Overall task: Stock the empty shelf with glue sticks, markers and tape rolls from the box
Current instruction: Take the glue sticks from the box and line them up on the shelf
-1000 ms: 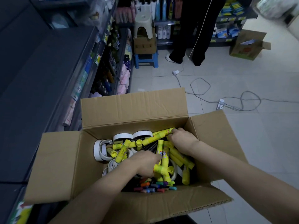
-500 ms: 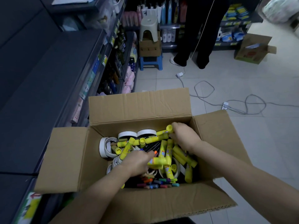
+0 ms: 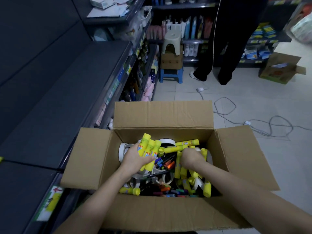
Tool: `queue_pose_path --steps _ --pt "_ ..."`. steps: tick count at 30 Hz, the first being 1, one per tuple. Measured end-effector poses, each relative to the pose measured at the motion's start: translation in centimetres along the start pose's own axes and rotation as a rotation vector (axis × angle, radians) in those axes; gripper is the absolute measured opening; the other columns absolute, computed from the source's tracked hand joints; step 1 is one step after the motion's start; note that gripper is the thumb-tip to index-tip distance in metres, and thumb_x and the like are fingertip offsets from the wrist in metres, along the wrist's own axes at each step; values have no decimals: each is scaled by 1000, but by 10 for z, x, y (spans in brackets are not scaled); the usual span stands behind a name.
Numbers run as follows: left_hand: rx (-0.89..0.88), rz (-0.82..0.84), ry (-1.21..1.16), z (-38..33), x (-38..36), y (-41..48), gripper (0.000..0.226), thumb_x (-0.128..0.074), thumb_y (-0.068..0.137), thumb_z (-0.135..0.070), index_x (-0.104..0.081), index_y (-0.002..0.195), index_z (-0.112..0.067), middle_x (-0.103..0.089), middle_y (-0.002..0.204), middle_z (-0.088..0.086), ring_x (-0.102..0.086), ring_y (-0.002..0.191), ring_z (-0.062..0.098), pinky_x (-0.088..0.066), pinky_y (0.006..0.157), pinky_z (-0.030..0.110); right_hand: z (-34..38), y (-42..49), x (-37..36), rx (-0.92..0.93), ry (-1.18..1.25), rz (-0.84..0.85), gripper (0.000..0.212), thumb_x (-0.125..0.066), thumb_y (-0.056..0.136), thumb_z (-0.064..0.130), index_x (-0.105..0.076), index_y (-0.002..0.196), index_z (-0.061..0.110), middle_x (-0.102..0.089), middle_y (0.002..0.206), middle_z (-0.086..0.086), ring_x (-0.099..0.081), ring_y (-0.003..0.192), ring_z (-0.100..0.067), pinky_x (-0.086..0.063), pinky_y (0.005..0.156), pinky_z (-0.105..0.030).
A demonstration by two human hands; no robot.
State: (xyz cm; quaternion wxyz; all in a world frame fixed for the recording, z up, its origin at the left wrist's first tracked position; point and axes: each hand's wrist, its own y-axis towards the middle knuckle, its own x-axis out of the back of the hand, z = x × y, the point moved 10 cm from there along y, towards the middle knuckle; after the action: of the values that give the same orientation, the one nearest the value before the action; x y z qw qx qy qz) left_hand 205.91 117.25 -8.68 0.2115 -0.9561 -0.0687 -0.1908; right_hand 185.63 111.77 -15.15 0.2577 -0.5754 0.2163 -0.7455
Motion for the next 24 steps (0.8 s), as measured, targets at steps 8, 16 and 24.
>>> queue_pose_path --steps 8,16,24 --pt "40 -113 -117 17 30 -13 28 -81 72 -10 -63 94 -11 -71 84 3 -67 72 14 -53 63 22 0 5 -28 -156 270 -176 70 -71 77 40 -34 126 7 -59 116 -14 -60 105 -34 -43 69 -37" --pt "51 -132 -191 26 38 -25 23 -77 75 -5 -63 91 -16 -71 84 3 -67 73 15 -53 65 22 -2 2 -25 -99 400 -174 50 -79 70 32 -49 101 7 -60 80 -5 -60 78 -25 -50 61 -36" --pt "70 -154 -177 30 42 -26 24 -78 74 -10 -65 94 -17 -73 90 6 -70 84 23 -55 79 39 22 4 -22 72 330 -220 56 -73 79 21 -46 126 7 -58 79 -2 -62 74 -25 -52 58 -38"
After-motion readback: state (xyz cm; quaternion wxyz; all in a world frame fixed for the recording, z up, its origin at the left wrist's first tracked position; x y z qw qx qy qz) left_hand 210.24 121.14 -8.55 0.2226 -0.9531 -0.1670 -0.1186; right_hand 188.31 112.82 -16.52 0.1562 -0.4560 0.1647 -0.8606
